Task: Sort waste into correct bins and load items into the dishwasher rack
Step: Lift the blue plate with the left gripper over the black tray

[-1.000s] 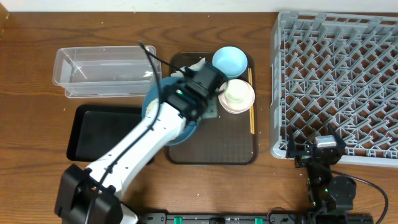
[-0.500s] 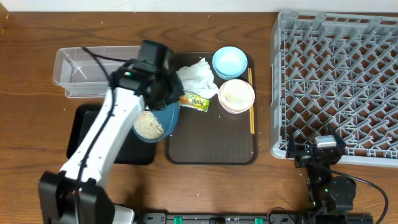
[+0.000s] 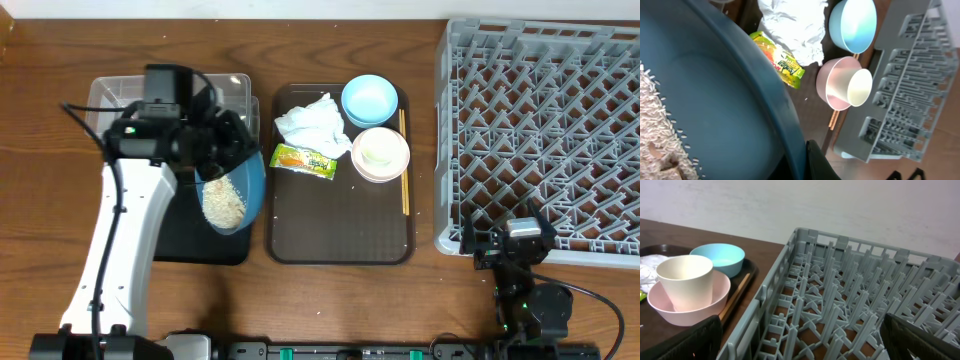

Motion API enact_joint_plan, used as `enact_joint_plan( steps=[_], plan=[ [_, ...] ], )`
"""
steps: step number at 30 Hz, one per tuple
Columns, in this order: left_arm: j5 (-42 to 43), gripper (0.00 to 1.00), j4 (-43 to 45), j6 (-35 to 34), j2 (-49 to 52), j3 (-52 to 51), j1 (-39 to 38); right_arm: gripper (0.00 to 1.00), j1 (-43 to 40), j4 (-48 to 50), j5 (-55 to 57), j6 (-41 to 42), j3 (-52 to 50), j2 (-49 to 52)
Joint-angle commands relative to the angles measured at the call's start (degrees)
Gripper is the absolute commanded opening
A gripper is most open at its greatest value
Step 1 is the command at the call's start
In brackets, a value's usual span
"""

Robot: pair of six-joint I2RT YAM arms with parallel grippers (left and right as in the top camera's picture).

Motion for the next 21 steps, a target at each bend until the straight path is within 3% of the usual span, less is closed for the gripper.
enact_joint_plan(
  steps=[1, 6, 21],
  plan=[
    [11.2, 0.06, 0.0, 5.0, -0.8, -0.6, 3.7, 0.99, -0.4, -0.2, 0.2, -0.4, -0.1, -0.3],
    [23.5, 0.06, 0.1, 9.4, -0.9, -3.4, 9.3, 0.99, -0.4, -0.2, 0.2, -0.4, -0.1, -0.3],
    [48.9, 0.06, 0.6, 22.8, -0.8, -13.9, 29.9, 0.99, -0.4, -0.2, 0.2, -0.4, -0.1, -0.3]
  ],
)
